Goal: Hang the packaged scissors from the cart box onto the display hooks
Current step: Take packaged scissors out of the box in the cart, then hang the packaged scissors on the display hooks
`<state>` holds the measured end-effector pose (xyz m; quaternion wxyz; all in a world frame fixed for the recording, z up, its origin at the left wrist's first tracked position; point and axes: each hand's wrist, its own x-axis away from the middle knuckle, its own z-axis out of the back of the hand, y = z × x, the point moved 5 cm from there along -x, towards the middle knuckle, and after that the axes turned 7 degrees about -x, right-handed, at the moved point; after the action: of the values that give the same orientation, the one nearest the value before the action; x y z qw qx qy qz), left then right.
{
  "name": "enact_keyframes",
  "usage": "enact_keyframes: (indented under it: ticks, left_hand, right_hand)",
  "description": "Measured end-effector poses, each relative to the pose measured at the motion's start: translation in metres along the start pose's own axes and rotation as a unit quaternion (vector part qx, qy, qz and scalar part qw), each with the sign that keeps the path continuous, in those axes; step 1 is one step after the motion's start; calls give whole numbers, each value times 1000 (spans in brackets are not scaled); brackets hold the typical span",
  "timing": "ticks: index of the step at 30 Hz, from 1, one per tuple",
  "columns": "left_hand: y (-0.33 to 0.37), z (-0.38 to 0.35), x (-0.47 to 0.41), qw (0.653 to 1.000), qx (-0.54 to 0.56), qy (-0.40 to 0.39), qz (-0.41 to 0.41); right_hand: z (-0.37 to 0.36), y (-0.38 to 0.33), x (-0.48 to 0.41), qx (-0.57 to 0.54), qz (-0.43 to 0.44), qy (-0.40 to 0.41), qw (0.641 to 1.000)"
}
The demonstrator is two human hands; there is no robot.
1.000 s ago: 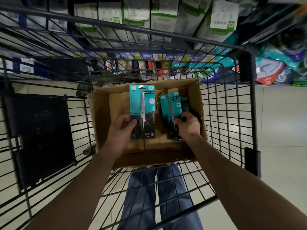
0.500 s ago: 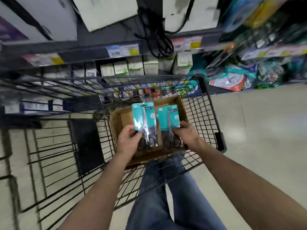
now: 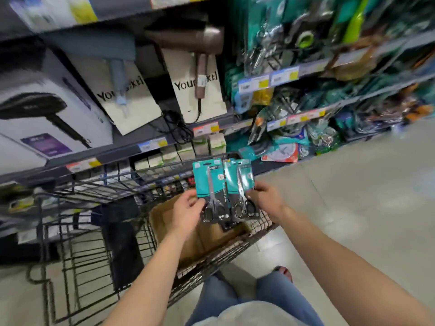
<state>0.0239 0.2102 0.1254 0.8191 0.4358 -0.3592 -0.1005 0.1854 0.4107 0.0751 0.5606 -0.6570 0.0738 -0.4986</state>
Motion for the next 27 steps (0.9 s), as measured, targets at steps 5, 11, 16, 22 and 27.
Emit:
enact_keyframes:
  ticks: [5,11,16,22,27]
  left_hand:
    - [60,-51,13,997,-26,-38,-57]
    - [138,-158,55,994,-30,-35,-99]
    - [196,-273,88,989,-17,-47,-137]
    - [265,-378,128,982,-15,-61,-179]
    - [332,-443,148,965,-25,-91,-243]
  right_hand:
    - [75,-49,42,-50,18,32,998]
    - [210,-63,56,-57,72,69,993]
    - [341,-63,73,-55,113,114,986]
    - [479,-80,99,-83,145,147,975]
    - [572,-104,105,-74,174,201,961]
